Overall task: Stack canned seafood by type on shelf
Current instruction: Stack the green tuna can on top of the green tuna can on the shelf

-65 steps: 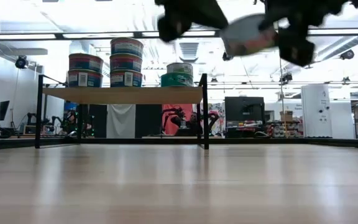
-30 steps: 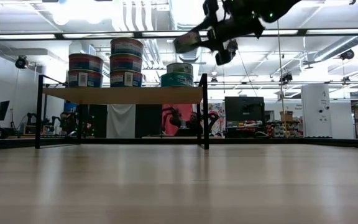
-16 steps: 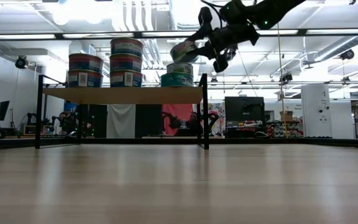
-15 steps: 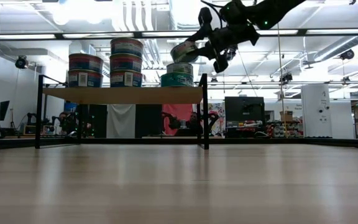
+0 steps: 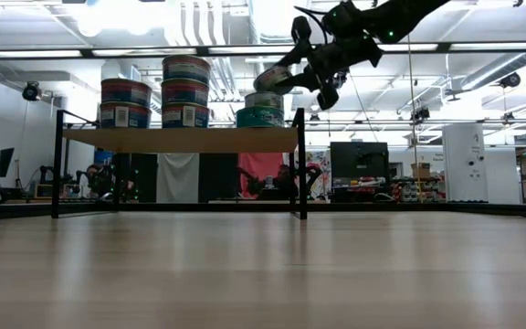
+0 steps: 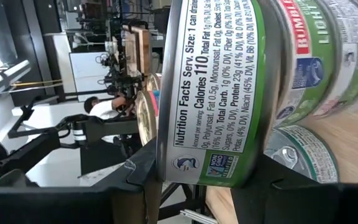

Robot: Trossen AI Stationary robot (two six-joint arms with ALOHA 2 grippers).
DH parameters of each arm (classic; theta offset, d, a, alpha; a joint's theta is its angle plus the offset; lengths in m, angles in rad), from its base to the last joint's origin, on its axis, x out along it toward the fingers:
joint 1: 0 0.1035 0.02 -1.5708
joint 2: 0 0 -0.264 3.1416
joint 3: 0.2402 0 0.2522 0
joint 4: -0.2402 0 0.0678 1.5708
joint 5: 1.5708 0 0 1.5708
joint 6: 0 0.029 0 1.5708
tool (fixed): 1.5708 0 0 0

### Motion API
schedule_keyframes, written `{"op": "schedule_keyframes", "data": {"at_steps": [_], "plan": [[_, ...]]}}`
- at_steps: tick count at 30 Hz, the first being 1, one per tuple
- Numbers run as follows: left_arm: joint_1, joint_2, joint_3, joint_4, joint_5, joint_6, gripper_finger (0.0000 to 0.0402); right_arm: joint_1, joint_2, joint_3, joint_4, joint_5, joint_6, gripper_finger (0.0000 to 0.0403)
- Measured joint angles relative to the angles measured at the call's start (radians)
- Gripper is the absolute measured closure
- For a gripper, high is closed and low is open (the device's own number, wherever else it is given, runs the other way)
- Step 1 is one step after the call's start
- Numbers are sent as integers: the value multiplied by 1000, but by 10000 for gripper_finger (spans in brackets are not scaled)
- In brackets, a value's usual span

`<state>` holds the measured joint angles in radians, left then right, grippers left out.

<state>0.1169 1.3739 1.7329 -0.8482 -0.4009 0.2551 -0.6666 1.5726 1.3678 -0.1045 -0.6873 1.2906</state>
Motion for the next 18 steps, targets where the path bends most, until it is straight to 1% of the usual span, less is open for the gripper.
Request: {"op": "schedule_keyframes", "data": {"at_steps": [2,6,9,13,18], "plan": [[5,0,0,0,0,3,401,0,0,0,-11,4,-6,262],[18,0,0,0,0,1,401,0,0,0,-17,7,-19,212],[21,0,0,2,0,0,401,0,0,0,-17,7,-26,192],[23,14,-1,3,0,-1,402,0,0,0,-17,7,-32,187],[23,41,-1,4,0,2,401,1,0,0,-10,6,-52,191]]}}
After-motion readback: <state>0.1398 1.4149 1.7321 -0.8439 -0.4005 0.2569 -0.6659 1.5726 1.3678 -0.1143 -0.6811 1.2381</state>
